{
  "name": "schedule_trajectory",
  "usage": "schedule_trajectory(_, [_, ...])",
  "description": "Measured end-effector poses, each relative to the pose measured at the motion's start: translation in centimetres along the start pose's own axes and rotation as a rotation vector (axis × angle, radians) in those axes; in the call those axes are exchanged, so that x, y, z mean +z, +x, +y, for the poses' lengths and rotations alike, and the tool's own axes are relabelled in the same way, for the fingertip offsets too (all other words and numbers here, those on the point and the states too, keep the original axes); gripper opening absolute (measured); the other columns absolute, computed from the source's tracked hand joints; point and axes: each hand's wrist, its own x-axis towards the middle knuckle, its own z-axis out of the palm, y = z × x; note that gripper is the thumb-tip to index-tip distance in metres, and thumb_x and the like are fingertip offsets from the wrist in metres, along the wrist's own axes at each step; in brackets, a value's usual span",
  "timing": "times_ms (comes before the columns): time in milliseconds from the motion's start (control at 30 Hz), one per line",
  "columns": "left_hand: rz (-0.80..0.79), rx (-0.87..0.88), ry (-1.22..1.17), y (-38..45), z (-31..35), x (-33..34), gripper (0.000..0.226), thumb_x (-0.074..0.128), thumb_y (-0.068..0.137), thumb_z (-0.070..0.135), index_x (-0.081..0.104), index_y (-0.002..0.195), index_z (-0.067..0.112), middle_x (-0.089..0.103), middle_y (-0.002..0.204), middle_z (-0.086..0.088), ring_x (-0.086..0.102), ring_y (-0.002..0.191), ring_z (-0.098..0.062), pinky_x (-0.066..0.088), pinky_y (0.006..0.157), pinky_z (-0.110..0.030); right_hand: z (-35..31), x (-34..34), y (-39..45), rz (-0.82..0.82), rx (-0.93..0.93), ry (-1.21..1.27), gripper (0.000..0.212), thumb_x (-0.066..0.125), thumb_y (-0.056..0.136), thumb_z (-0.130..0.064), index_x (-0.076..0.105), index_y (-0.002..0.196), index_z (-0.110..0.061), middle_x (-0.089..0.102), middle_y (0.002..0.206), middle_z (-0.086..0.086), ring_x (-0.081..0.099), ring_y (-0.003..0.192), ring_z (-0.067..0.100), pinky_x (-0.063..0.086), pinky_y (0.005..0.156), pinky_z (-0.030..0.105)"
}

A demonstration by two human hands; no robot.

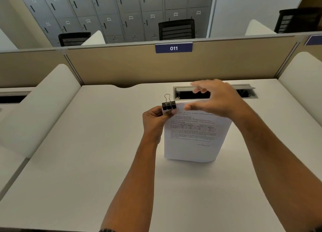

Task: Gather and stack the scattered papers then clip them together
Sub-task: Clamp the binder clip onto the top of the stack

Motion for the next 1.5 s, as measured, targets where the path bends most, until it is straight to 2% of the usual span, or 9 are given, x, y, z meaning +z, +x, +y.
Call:
schedule_trajectory(167, [0.006,-0.049,-0.007,0.1,-0.2,0.1,0.01,0.084,0.078,0.021,0.083,0.086,0.027,0.08,0.087,0.001,0.071,0.077,-0.01,0.057,0.069,-0.021,5.6,-0.1,-2.5,0.009,0.14,0.33,0.101,0.076,0.053,-0.088,0.06,0.138,-0.038,0.071,0.102,-0.017,0.069,0.094,0.009,0.053,0.072,0.016])
schedule_trajectory(367, [-0.026,-0.068,-0.011,0.2,-0.1,0.0,0.01,0.083,0.076,0.025,0.084,0.085,0.029,0.079,0.087,0.002,0.071,0.081,-0.013,0.058,0.074,-0.03,9.3,3.5,-6.0,0.156,0.204,0.882,0.091,0.096,0.056,-0.042,0.058,0.138,-0.032,0.072,0.113,-0.012,0.071,0.103,0.015,0.063,0.078,0.029])
schedule_trajectory(500, [-0.029,-0.07,0.018,0.5,0.0,-0.2,0.015,0.084,0.082,0.014,0.085,0.087,0.028,0.079,0.089,0.0,0.071,0.084,-0.018,0.06,0.081,-0.037,7.8,4.7,-6.6,0.348,0.247,0.677,0.067,0.088,0.067,-0.049,0.064,0.127,-0.031,0.069,0.116,-0.016,0.066,0.103,0.01,0.061,0.091,0.033])
schedule_trajectory(633, [-0.024,-0.043,0.04,0.3,0.0,0.0,0.015,0.084,0.081,0.015,0.085,0.084,0.029,0.079,0.085,0.003,0.07,0.078,-0.012,0.057,0.073,-0.028,2.5,2.8,-4.5,0.698,-0.192,0.062,0.061,0.083,0.079,-0.055,0.071,0.126,-0.019,0.066,0.124,0.0,0.059,0.112,0.023,0.047,0.097,0.039])
schedule_trajectory(867, [-0.029,0.054,0.063,0.2,0.1,0.2,0.018,0.076,0.077,0.005,0.081,0.071,0.022,0.073,0.068,0.0,0.061,0.067,-0.013,0.054,0.065,-0.023,-6.3,2.4,2.2,-0.146,-0.279,-0.165,0.074,0.07,0.089,-0.06,0.052,0.151,-0.024,0.06,0.142,-0.002,0.057,0.114,0.013,0.046,0.091,0.025])
schedule_trajectory(1000, [-0.013,0.072,0.082,0.2,0.0,0.3,0.018,0.075,0.087,0.006,0.084,0.082,0.021,0.078,0.079,-0.008,0.069,0.074,-0.02,0.058,0.074,-0.026,-7.0,2.0,3.6,-0.193,-0.258,-0.123,0.058,0.075,0.089,-0.05,0.068,0.135,-0.016,0.072,0.116,-0.003,0.061,0.088,0.009,0.042,0.067,0.014])
schedule_trajectory(1267, [-0.013,0.05,0.076,0.0,0.3,0.3,0.011,0.082,0.08,0.02,0.083,0.078,0.031,0.079,0.081,-0.003,0.07,0.073,-0.018,0.057,0.069,-0.022,-7.5,0.5,3.6,-0.248,-0.234,-0.159,0.043,0.076,0.09,-0.045,0.075,0.115,-0.009,0.075,0.104,0.004,0.069,0.087,0.019,0.061,0.083,0.038])
schedule_trajectory(1367, [0.003,0.041,0.087,0.0,0.4,0.5,0.008,0.084,0.077,0.023,0.083,0.078,0.03,0.079,0.082,-0.002,0.071,0.072,-0.017,0.057,0.068,-0.022,-7.2,0.3,3.4,-0.204,-0.258,-0.155,0.027,0.07,0.097,-0.032,0.076,0.111,-0.009,0.073,0.101,0.002,0.067,0.086,0.017,0.058,0.079,0.034])
schedule_trajectory(1500, [0.009,0.029,0.068,0.1,0.3,0.4,0.014,0.086,0.077,0.017,0.082,0.08,0.03,0.079,0.083,-0.001,0.072,0.075,-0.016,0.057,0.068,-0.022,-6.3,0.6,2.9,-0.136,-0.211,-0.08,0.015,0.065,0.099,-0.015,0.078,0.099,-0.008,0.065,0.086,-0.011,0.06,0.071,-0.016,0.04,0.061,0.011])
